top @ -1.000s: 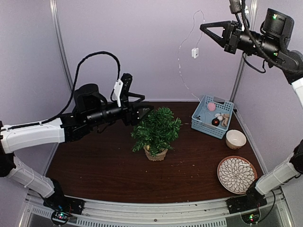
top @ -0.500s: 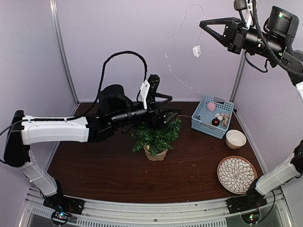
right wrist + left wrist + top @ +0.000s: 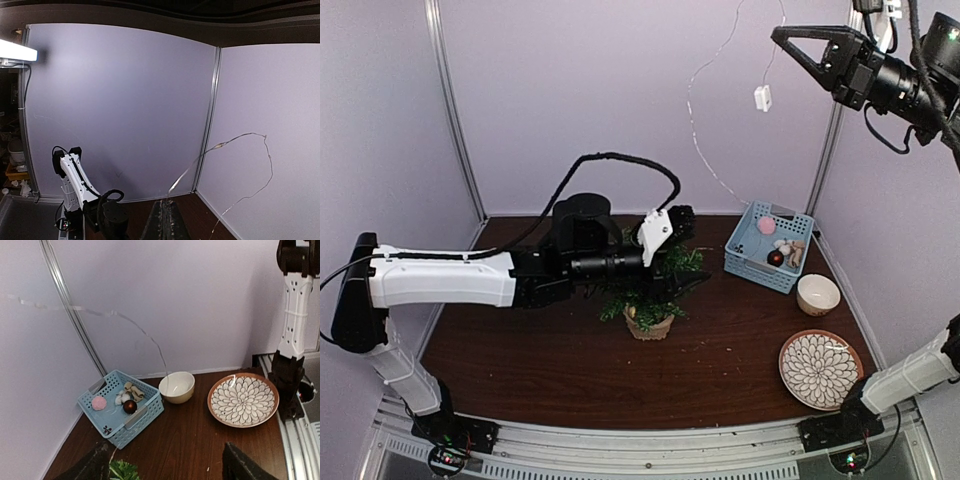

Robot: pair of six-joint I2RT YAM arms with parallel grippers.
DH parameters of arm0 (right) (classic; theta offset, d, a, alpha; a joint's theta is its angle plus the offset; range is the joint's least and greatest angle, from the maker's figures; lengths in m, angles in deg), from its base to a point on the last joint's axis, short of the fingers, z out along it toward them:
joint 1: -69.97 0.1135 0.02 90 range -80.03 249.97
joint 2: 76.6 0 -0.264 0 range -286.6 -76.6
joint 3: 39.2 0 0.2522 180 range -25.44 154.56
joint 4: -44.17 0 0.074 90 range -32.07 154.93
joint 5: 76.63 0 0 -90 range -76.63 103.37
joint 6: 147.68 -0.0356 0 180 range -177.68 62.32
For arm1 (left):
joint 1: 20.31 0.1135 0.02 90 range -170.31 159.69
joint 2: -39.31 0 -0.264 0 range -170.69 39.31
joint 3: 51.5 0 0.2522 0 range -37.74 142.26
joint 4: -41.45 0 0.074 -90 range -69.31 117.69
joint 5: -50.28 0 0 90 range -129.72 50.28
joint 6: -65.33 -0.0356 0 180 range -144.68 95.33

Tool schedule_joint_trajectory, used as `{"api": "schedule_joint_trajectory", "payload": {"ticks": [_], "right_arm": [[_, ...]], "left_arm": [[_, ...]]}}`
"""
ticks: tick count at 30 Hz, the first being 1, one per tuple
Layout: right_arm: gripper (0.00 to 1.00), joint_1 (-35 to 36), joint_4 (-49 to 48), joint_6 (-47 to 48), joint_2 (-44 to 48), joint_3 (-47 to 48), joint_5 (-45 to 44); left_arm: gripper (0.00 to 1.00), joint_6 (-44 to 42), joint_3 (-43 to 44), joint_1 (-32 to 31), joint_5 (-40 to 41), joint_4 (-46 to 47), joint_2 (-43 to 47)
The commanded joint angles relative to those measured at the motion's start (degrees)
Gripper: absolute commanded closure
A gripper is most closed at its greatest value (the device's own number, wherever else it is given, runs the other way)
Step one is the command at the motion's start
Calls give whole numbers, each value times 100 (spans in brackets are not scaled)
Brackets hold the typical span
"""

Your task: Decorate the small christmas tree

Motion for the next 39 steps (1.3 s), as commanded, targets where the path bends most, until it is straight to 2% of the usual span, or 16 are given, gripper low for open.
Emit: {"api": "schedule_joint_trajectory", "payload": {"ticks": [1,14,21,26,29,33,37,39], "right_arm": [[100,60,-226,-70,237,105,141],[100,59,-313,-115,569,8,214],[100,59,-367,-115,788,-91,206],[100,60,-363,-113,835,-124,173],[100,60,-358,-102,851,-140,168],[100,59,-366,-88,862,-169,151],[100,58,-372,-88,856,-170,154],[100,59,-371,-88,867,-183,148]], "left_arm": [[22,-1010,107,-47,386,-485,224],[29,-2112,356,-43,604,-1300,216],[37,-2423,972,-79,918,-1560,-252],[47,-2746,1537,-169,1436,-1690,-681],[49,-2903,1873,-193,1717,-1947,-937],[46,-3024,1943,-230,1945,-1767,-1047],[29,-3072,1994,-300,781,-2274,-1055],[26,-3165,1969,-382,541,-2387,-1082]]}}
